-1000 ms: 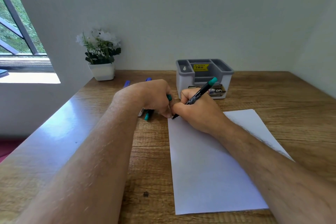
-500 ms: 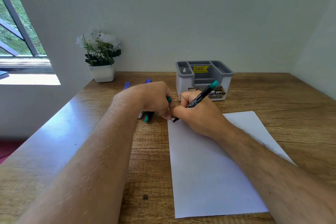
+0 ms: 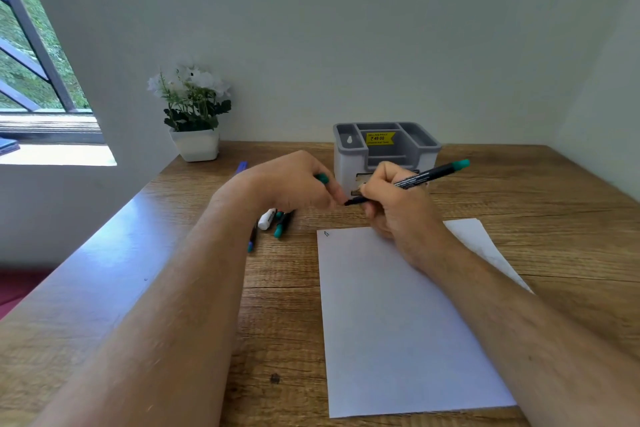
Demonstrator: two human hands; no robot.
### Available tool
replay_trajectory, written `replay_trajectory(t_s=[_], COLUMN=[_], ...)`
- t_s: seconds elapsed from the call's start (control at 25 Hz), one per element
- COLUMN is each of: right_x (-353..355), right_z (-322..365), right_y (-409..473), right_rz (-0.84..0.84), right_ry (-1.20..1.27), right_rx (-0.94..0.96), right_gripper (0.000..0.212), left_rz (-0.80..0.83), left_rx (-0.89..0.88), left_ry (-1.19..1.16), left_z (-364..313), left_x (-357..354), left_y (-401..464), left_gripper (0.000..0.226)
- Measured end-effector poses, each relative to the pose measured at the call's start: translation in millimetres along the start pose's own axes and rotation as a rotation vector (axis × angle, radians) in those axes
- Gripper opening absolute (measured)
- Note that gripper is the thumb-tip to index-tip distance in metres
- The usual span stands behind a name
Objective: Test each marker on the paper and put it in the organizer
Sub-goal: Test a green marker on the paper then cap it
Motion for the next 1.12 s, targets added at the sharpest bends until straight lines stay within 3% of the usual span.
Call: replay_trajectory(t_s=[0.2,0.36,0.48,0.6,0.84,1.12], right_x=[8.2,15.2,18.5,21.0,26.1,29.3], right_z=[1.7,1.1,-0.2,0.8,1.5,1.6], right_y=[3.1,2.5,1.9,3.2,7.0,7.8], right_rz=[-0.026,-0.093,-0.131,-0.163,-0.184,-0.193], right_ry=[0.268,0.394,0.478,0.482,0.505,0.545], right_rx=[-0.033,-0.047,-0.068,-0.069,-0.058,-0.025], right_gripper=[0.028,0.008,0.022,0.022,0.028,0.027], left_rz=[-0.076,-0.224,-0.34,-0.412,-0.398,-0.39], left_rx=[-0.102,-0.157,-0.146,-0.117,-0.114,-0.121], left_ry=[-0.751,-1.081,-1.205,-1.268,-1.443,-1.411], left_z=[-4.4,-7.9,-5.7,-4.6,-7.6,-12.2], left_x=[7.1,17.3,21.7,17.8,9.2,4.4], left_y=[0.1,-1.6,-1.3,-0.3,5.5,5.5], left_gripper=[0.031,0.027,0.028,0.024,0.011,0.01])
Point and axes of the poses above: each hand's wrist, its own y-axis towards the middle knuckle, its own x-axis out of the back of the hand, z = x × y, the point moved 8 cm from there along y, towards the middle knuckle, and after that the axes turned 6 degrees about y, right-handed, at the moved point
